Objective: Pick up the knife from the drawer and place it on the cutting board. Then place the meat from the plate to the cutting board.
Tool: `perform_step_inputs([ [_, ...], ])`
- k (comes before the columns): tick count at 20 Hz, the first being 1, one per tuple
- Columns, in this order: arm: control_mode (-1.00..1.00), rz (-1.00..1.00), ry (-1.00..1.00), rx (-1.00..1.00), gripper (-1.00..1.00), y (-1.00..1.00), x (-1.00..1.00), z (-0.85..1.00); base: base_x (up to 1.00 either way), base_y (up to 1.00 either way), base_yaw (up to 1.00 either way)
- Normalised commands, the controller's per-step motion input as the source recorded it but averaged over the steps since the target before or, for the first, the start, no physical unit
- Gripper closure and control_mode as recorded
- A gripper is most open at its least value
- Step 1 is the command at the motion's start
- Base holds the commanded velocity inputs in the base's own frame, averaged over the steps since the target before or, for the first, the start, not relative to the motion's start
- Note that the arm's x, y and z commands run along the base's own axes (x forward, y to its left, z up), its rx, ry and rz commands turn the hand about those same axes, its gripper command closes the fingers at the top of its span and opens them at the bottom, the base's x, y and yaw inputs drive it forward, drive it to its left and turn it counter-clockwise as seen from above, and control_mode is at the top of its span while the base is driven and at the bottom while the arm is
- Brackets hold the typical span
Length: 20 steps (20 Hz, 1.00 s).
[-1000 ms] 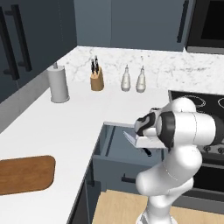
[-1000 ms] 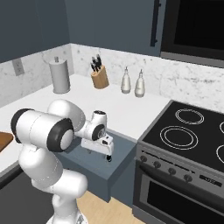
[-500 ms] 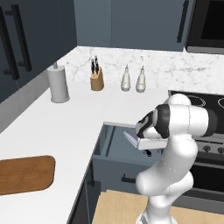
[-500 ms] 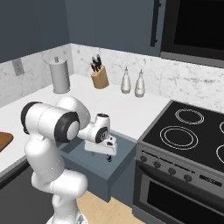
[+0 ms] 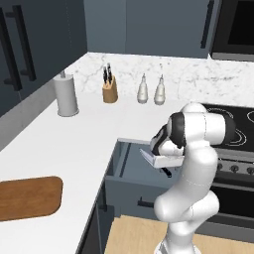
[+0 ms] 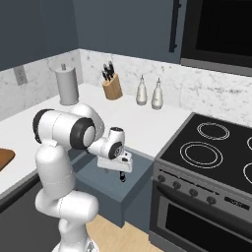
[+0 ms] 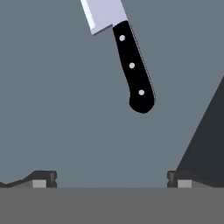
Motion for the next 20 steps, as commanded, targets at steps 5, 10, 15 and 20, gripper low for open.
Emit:
perform_step_inputs([
  [5,-1.00,0.00,0.00,0.00,-1.00,-0.06,0.08,-0.31,0.00,0.00,0.00],
  [10,-1.00,0.00,-0.02,0.00,-1.00,-0.12,0.20,-0.22,0.00,0.00,0.00],
  [15,-1.00,0.00,-0.03,0.00,-1.00,-0.04,0.24,-0.22,0.00,0.00,0.00],
  [20,-1.00,0.00,-0.03,0.00,-1.00,0.00,0.18,-0.34,0.00,0.00,0.00],
])
